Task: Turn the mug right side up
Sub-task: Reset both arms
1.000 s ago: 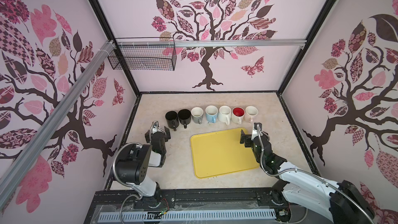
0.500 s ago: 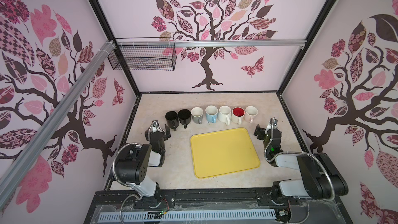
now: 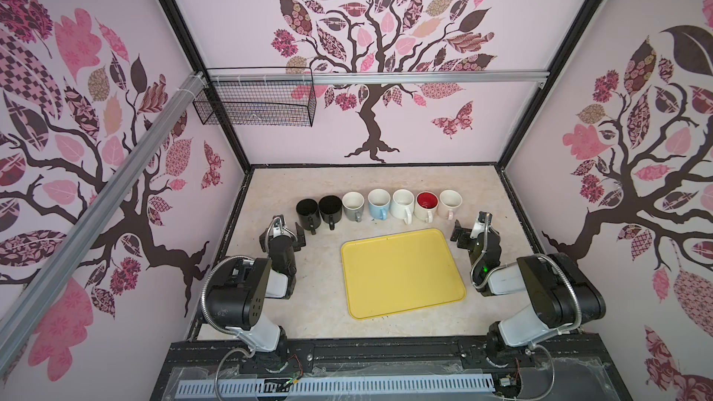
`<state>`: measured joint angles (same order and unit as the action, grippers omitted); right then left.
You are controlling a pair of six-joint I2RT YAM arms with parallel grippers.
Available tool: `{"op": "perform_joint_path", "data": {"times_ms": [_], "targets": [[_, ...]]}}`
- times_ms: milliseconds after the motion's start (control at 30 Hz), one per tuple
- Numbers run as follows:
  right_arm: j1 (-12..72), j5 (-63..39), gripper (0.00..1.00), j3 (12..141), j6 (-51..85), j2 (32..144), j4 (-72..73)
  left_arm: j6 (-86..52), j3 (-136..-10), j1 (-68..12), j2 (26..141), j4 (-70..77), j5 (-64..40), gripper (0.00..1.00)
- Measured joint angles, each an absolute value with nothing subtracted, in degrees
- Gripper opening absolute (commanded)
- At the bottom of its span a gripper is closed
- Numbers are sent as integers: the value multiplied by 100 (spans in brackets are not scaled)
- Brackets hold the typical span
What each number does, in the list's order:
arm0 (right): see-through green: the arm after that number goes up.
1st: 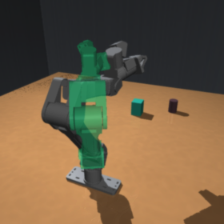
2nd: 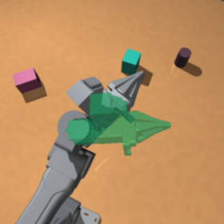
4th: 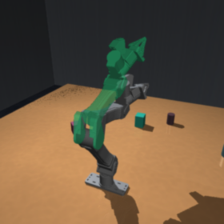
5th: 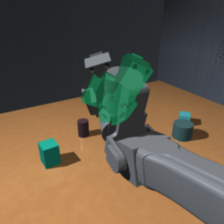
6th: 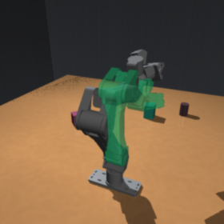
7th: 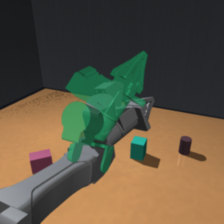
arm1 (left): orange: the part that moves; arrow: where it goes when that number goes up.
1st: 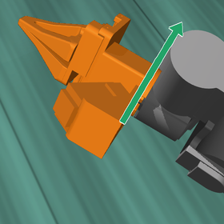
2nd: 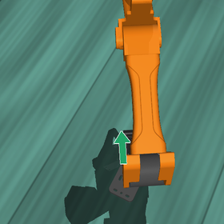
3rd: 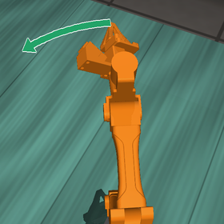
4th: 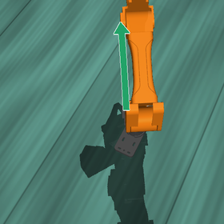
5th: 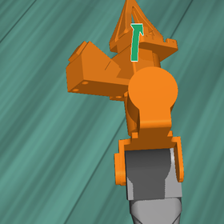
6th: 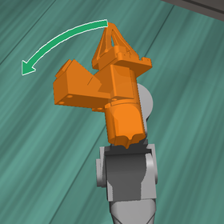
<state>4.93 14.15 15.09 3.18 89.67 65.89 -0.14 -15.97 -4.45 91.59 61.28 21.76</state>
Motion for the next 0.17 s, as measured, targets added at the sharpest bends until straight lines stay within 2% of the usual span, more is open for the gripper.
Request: {"op": "perform_joint_path", "data": {"times_ms": [167], "targets": [[401, 1267, 100, 1671, 322, 8982, 6462, -14, -1597, -445, 9159, 6128, 2176, 97]]}}
